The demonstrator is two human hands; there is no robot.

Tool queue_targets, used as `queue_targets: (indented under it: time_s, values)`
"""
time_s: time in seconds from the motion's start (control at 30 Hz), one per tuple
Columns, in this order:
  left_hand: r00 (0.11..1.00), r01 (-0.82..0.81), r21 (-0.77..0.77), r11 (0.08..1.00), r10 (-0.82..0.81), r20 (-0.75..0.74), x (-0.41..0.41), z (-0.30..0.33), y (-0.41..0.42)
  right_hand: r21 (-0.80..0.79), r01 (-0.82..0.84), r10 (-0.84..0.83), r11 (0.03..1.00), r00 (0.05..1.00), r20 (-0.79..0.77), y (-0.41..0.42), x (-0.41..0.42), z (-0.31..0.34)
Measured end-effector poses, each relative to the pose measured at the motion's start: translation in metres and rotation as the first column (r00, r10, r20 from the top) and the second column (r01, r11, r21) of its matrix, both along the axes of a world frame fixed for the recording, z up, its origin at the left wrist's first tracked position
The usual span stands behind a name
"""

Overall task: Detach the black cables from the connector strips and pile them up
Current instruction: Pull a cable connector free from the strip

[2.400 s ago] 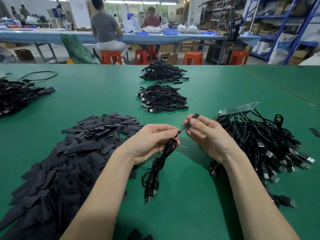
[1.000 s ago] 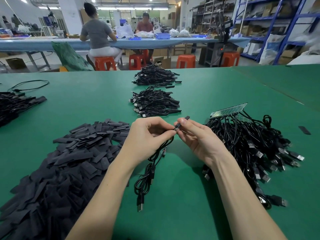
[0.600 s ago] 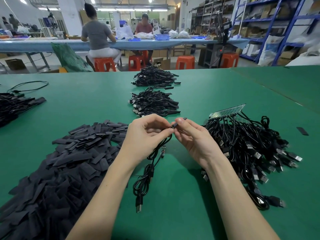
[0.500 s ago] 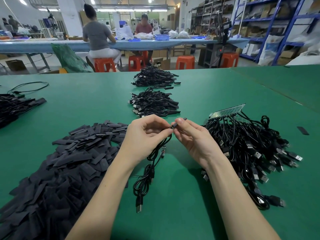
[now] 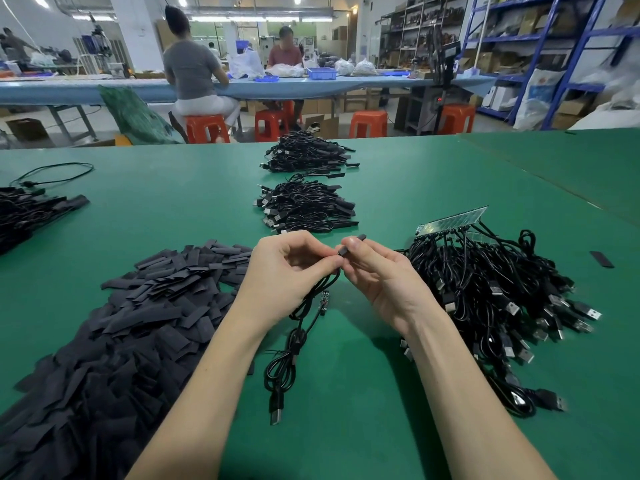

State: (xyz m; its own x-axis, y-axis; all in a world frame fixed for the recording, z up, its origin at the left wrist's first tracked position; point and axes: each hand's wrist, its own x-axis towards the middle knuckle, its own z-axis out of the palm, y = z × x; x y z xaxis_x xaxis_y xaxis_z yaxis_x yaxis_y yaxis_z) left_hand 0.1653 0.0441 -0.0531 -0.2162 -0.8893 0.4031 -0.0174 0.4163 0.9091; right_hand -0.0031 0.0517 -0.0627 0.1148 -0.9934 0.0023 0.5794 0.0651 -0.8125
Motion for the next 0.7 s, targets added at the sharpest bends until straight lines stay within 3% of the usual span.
queue_targets:
  time_s: [0.13, 0.53, 0.7]
  values:
    - [0.999, -0.034, -0.008, 0.999, 0.034, 0.029, 0.0012, -0.0024, -0.0004, 0.012, 0.021, -0.022, 1.000, 0.998, 0.059, 0.0003, -0.0031, 0.0002]
    - [1.000, 0.004, -0.007, 1.000, -0.005, -0.002, 0.0029, 0.0002, -0.0016, 0.001, -0.017, 0.017, 1.000, 1.000, 0.000, -0.0011, 0.0013, -0.0024]
    - [0.999, -0.019, 0.030, 0.999, 0.018, 0.049, 0.0004, -0.0001, -0.0020, -0.042, 0.096, -0.098, 0.995, 0.994, -0.056, -0.0007, 0.0021, -0.0013]
